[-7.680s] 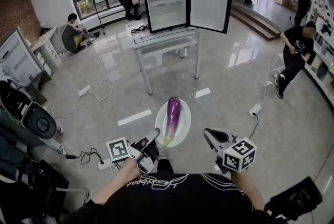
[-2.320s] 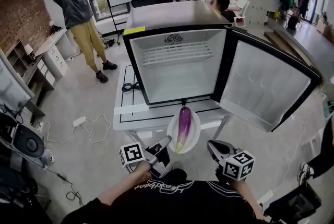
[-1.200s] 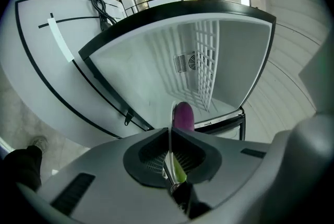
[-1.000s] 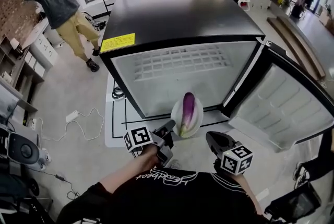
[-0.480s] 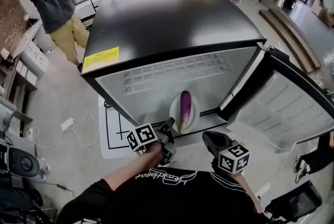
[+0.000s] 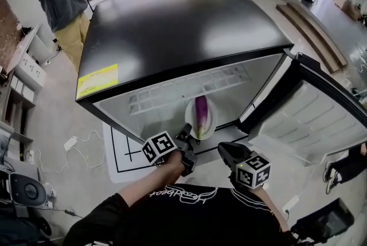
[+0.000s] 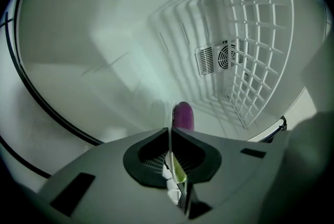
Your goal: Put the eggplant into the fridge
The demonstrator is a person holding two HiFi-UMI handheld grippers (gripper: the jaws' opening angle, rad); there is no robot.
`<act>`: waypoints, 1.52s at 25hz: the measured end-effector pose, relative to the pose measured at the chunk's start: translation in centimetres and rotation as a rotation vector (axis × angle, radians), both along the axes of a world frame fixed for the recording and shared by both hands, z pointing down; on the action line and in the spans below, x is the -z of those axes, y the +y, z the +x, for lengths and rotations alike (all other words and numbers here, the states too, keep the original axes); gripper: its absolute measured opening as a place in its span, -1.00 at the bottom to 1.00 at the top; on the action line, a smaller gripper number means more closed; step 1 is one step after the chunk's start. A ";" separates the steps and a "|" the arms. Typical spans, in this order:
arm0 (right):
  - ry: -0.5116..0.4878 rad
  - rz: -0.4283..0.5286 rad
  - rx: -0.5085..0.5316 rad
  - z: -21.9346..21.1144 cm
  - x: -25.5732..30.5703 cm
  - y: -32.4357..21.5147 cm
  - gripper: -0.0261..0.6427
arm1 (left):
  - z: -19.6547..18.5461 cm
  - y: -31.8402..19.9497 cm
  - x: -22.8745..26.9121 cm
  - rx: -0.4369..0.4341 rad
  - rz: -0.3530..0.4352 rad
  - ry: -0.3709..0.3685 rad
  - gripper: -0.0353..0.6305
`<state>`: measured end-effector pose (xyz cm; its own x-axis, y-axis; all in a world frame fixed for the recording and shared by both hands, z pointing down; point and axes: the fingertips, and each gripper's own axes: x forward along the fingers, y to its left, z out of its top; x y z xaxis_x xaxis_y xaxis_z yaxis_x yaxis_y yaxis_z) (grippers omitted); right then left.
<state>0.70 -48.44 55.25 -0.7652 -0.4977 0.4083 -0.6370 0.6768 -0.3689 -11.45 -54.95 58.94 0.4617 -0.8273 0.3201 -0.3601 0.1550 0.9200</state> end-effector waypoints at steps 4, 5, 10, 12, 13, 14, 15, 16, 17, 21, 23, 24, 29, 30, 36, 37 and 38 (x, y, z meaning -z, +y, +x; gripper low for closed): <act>0.002 -0.004 0.003 -0.6 -0.2 -0.5 -0.90 | 0.0 -1.4 -0.6 0.025 -0.015 0.004 -0.82; 0.002 -0.005 0.002 -0.7 -0.3 -0.5 -0.90 | 0.0 -1.8 -0.8 0.030 -0.025 0.005 -0.82; 0.004 -0.002 -0.010 -0.9 -0.4 -1.1 -0.90 | -0.3 -3.2 -1.5 0.053 -0.058 -0.012 -0.82; 0.004 0.000 -0.014 -1.0 -0.4 -1.4 -0.90 | -0.4 -3.9 -1.8 0.062 -0.063 -0.017 -0.82; 0.004 0.001 -0.015 -1.0 -0.4 -1.5 -0.90 | -0.5 -4.2 -1.9 0.067 -0.064 -0.019 -0.82; 0.004 0.001 -0.017 -1.0 -0.4 -1.6 -0.90 | -0.6 -4.5 -2.0 0.070 -0.065 -0.022 -0.82; 0.005 0.001 -0.020 -1.0 -0.4 -1.8 -0.90 | -0.6 -4.7 -2.0 0.071 -0.065 -0.027 -0.82; 0.005 0.001 -0.023 -0.9 -0.4 -1.9 -0.90 | -0.6 -4.9 -2.1 0.071 -0.065 -0.033 -0.82; 0.003 0.001 -0.025 -0.9 -0.4 -2.0 -0.90 | -0.7 -5.0 -2.1 0.070 -0.065 -0.040 -0.82; -0.002 0.003 -0.031 -0.8 -0.3 -2.5 -0.90 | -0.9 -5.3 -2.4 0.078 -0.070 -0.055 -0.82; -0.002 0.005 -0.031 -0.8 -0.2 -2.7 -0.90 | -1.0 -5.5 -2.4 0.082 -0.068 -0.056 -0.82; -0.002 0.006 -0.032 -0.8 -0.2 -2.8 -0.90 | -1.0 -5.6 -2.4 0.082 -0.066 -0.059 -0.82; -0.006 0.001 -0.030 -0.8 -0.4 -2.9 -0.90 | -1.1 -5.8 -2.6 0.082 -0.070 -0.061 -0.82; -0.006 0.000 -0.029 -0.8 -0.4 -2.9 -0.90 | -1.1 -5.7 -2.6 0.085 -0.076 -0.051 -0.82; -0.006 -0.001 -0.021 -1.4 0.2 -3.0 -0.90 | -0.8 -6.0 -1.9 0.060 -0.083 -0.031 -0.81; -0.004 -0.001 -0.020 -1.8 0.5 -3.1 -0.90 | -0.9 -6.1 -1.5 0.051 -0.087 -0.025 -0.69; -0.003 -0.002 -0.020 -2.2 1.0 -3.2 -0.90 | -1.1 -6.2 -1.1 0.042 -0.091 -0.024 -0.60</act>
